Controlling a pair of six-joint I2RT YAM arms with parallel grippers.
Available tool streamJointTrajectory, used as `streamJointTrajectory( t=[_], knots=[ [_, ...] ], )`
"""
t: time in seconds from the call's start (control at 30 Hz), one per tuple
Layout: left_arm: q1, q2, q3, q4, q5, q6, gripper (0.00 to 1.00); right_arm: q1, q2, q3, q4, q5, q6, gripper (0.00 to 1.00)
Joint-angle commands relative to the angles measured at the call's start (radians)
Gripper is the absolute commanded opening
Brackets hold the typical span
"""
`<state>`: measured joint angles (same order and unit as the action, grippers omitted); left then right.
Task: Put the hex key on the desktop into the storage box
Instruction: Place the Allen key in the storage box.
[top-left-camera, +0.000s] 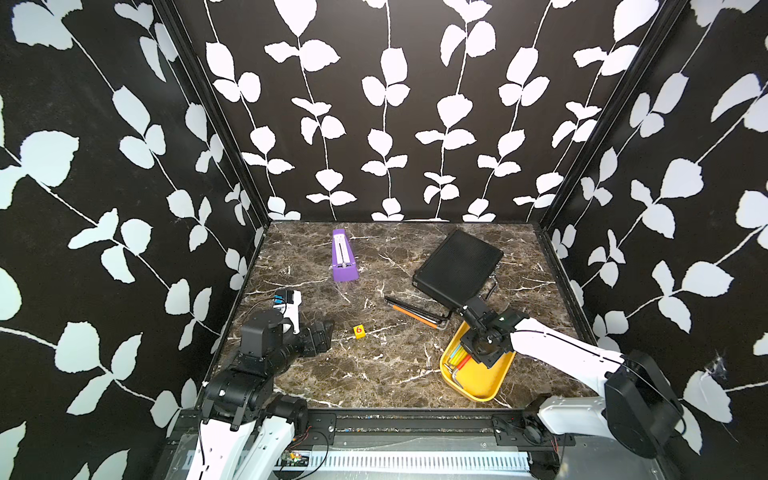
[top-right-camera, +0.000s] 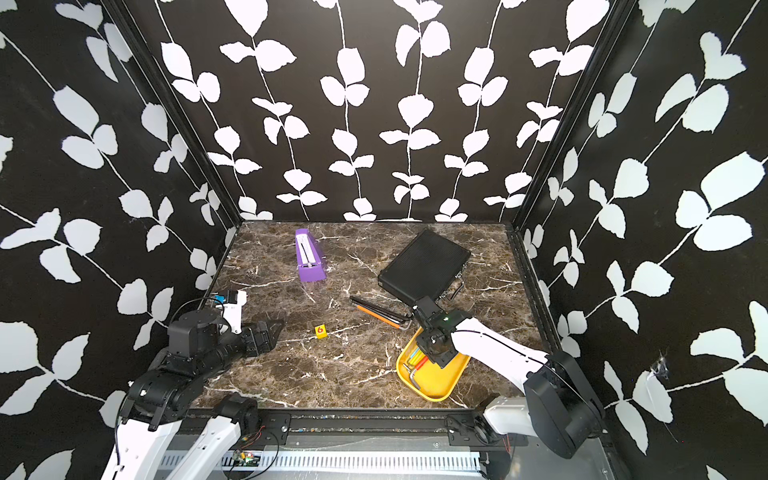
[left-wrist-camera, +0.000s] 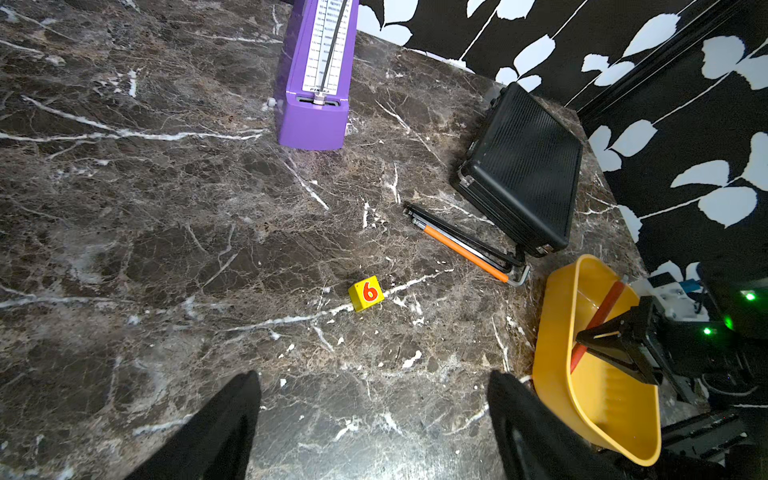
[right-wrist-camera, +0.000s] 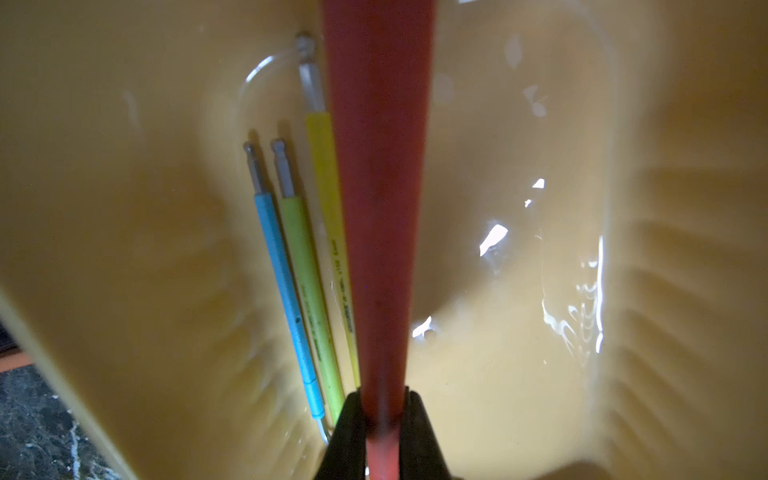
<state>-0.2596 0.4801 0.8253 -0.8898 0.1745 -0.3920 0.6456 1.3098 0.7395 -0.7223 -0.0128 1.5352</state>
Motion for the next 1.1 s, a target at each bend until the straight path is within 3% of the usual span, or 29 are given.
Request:
streamJointTrajectory(
  t=[0.0, 0.33, 0.57, 1.07],
  knots=[
    [-0.004, 0.000, -0.008, 0.008, 0.005, 0.004, 0.86, -0.009, 0.046, 0.009, -0.006, -0.032, 0.018, 0.01],
    [-0.004, 0.000, -0.007, 0.011, 0.005, 0.005, 0.86, -0.008, 0.004, 0.069, -0.081, -0.010, 0.027, 0.00],
    [-0.003, 0.000, -0.009, 0.012, 0.005, 0.004, 0.86, -0.008, -0.064, 0.135, -0.151, -0.011, 0.111, 0.00],
    [-0.004, 0.002, -0.009, 0.015, 0.006, 0.006, 0.86, -0.006, -0.045, -0.001, -0.007, -0.073, 0.290, 0.00]
  ],
)
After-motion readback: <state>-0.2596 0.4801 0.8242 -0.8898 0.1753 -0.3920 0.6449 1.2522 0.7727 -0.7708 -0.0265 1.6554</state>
